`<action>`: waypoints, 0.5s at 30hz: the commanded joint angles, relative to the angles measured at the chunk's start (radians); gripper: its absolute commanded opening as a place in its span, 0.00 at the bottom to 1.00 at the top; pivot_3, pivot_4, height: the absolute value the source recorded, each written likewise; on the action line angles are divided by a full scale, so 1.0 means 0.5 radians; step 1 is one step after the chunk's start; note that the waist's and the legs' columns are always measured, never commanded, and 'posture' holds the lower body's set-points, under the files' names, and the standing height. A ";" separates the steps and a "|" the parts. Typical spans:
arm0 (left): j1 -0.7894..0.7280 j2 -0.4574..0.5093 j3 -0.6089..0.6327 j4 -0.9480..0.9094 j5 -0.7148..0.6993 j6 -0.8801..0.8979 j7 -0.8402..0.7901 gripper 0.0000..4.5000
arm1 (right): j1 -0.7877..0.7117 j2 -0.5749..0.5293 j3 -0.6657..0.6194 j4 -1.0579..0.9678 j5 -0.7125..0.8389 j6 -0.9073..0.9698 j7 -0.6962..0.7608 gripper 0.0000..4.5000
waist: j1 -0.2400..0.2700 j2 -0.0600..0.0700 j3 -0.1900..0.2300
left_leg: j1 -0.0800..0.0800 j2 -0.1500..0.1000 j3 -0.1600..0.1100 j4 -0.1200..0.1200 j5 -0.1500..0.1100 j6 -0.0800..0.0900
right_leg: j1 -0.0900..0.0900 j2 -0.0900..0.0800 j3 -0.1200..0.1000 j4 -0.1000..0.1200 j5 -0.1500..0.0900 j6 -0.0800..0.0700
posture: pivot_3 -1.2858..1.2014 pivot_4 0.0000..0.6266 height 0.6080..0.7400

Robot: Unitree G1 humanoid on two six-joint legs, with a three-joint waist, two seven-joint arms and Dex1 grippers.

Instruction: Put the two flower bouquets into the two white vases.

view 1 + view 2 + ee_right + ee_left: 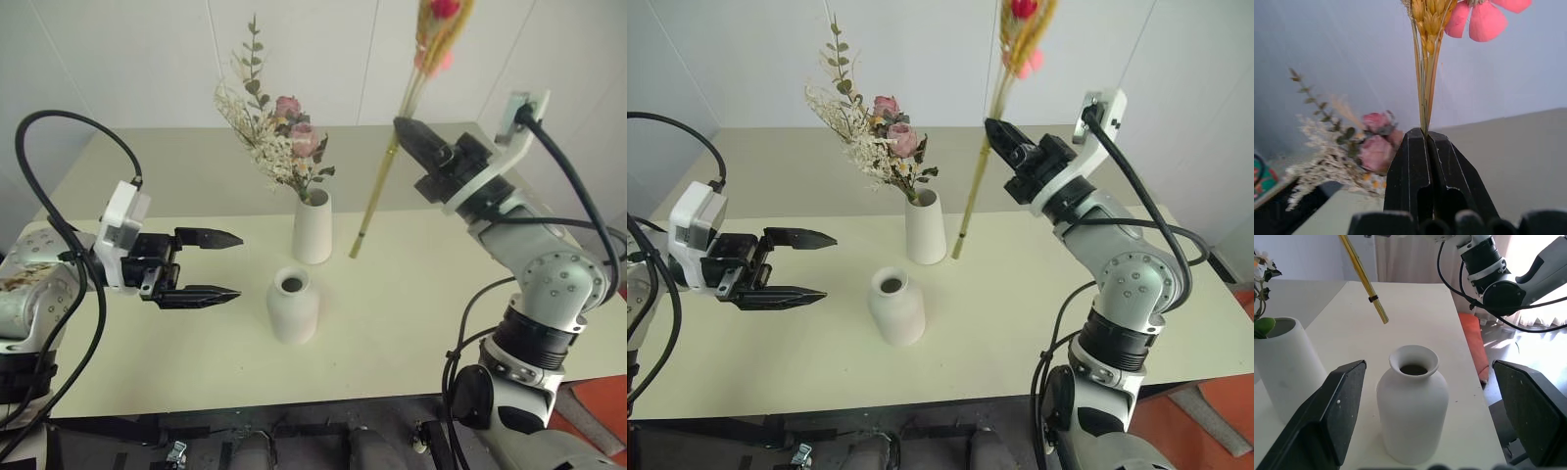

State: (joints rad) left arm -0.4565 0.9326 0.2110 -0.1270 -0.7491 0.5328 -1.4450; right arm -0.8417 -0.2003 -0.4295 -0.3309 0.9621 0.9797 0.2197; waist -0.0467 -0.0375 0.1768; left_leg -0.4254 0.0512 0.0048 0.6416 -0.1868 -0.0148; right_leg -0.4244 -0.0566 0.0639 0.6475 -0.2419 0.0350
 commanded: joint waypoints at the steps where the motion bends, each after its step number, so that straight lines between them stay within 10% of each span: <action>1: -0.031 0.033 0.026 -0.012 -0.022 0.013 -0.006 1.00 | -0.089 0.039 0.086 -0.099 0.136 -0.138 0.074 0.01 | 0.000 0.000 0.000 | 0.000 0.000 0.000 0.000 0.000 0.000 | 0.000 0.000 0.000 0.000 0.000 0.000 | 0.52 0.24 1.00; 15: -0.014 0.078 0.052 -0.037 -0.025 0.042 0.005 1.00 | 0.109 0.089 0.522 -0.205 0.083 -0.351 0.231 0.01 | 0.006 0.000 0.000 | 0.000 0.000 0.000 0.000 0.000 0.000 | 0.000 0.000 -0.001 0.000 0.000 0.000 | 0.52 0.24 1.00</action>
State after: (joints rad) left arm -0.4566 0.9535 0.2134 -0.1234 -0.7489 0.5504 -1.4431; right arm -0.7928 -0.1514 -0.1775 -0.3824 0.9993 0.8433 0.3224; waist -0.0436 -0.0375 0.1768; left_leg -0.4254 0.0513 0.0048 0.6416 -0.1868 -0.0149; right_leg -0.4244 -0.0568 0.0635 0.6476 -0.2419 0.0348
